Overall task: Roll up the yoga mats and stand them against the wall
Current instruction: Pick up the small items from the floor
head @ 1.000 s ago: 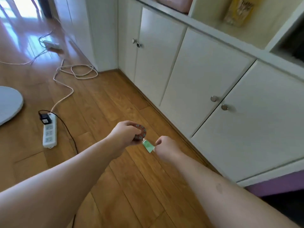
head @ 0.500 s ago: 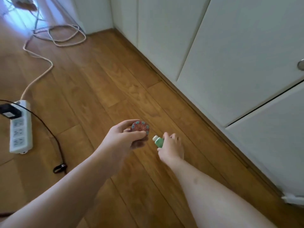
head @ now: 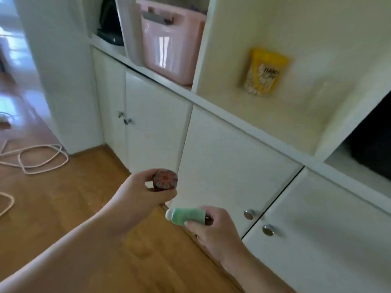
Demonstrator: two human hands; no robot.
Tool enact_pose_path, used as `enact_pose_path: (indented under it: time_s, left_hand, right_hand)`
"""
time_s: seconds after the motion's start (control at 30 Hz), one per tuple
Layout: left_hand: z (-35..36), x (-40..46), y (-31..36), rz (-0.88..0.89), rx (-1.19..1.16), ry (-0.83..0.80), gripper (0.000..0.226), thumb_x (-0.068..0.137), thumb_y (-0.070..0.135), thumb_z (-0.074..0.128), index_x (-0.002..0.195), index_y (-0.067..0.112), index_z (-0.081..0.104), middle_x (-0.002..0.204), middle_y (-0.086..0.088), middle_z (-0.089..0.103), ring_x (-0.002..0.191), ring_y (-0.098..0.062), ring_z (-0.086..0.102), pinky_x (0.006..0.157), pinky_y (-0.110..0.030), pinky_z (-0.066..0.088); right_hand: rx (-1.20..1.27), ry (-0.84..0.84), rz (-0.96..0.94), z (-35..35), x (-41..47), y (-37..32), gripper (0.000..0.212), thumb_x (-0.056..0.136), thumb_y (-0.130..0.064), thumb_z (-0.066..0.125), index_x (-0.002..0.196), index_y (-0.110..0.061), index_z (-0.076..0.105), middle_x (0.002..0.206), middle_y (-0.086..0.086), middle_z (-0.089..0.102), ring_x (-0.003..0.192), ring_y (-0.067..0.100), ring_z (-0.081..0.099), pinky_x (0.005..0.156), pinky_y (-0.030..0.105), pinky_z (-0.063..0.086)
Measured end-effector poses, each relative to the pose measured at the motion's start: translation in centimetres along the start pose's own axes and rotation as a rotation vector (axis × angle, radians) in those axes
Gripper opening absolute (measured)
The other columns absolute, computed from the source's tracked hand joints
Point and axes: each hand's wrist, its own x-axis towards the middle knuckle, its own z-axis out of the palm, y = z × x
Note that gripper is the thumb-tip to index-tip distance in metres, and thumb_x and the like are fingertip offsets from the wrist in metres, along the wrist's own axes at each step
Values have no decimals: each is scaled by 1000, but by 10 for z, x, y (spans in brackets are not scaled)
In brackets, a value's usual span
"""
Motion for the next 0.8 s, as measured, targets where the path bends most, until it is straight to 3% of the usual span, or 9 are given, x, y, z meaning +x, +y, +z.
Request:
enact_pose_path:
  time_s: [0.07,0.13,0.2,0.27,0.4,0.53,0.63,0.8]
  left_hand:
    - [6,15,54,86,28,51,39,82,32,90,116,38,72,95,13,79,75,-8,75,76,-31,61]
    - [16,32,103,161,32,97,43,82,29,90,119,33,68,104,13,76,72,-6,75,70,-28,57]
    - [29,48,145,225,-18,106,48,81,20,91,121,24,64,114,10,71,71,-8,76,76,-38,62]
    - [45,64,175,265,-20,94,45,79,19,92,114,21,64,110,8,71,70,-12,76,84,-49,64]
    - [82,99,204,342,92,115,45,71,42,94,107,31,70,103,10,72,91,-21,71,89,-45,60]
    - [116,129,207,371,209,90,40,80,39,89,112,22,72,103,2,71,96,-22,67,84,-39,59]
    - [131,149,202,422,369,114,36,84,39,83,114,22,70,106,0,68,100,-24,64,80,-34,50]
    - [143,164,184,485,494,199,47,93,45,73,131,19,62,118,-3,65,113,-27,57,99,-40,46]
  right_hand:
    - [112,121,-64,-54,-7,-52,5,87,-15,81,85,-12,78,63,-1,52,57,15,45,57,32,37]
    - [181,236,-129,-102,-15,-100,2,92,-16,79,90,-16,80,67,4,58,57,19,48,52,28,39]
    - [197,381,-252,-139,-18,-137,6,98,-20,73,99,-22,78,77,4,69,60,18,57,55,32,44]
    - [119,536,-335,-167,-11,-161,5,103,-25,65,102,-25,71,87,-1,71,68,16,63,58,31,46]
    - [-166,770,-299,-198,25,-178,8,109,-29,55,106,-22,55,101,-4,64,87,16,61,65,29,40]
    - [-306,799,-211,-204,57,-159,12,111,-27,51,113,-15,53,109,3,59,95,20,58,75,33,42]
    - [-243,793,-146,-203,68,-146,13,111,-30,49,115,-19,51,111,1,57,95,19,55,78,34,42]
    - [-238,758,-123,-204,75,-139,23,100,-33,68,116,-24,54,103,-6,55,96,20,58,84,38,54]
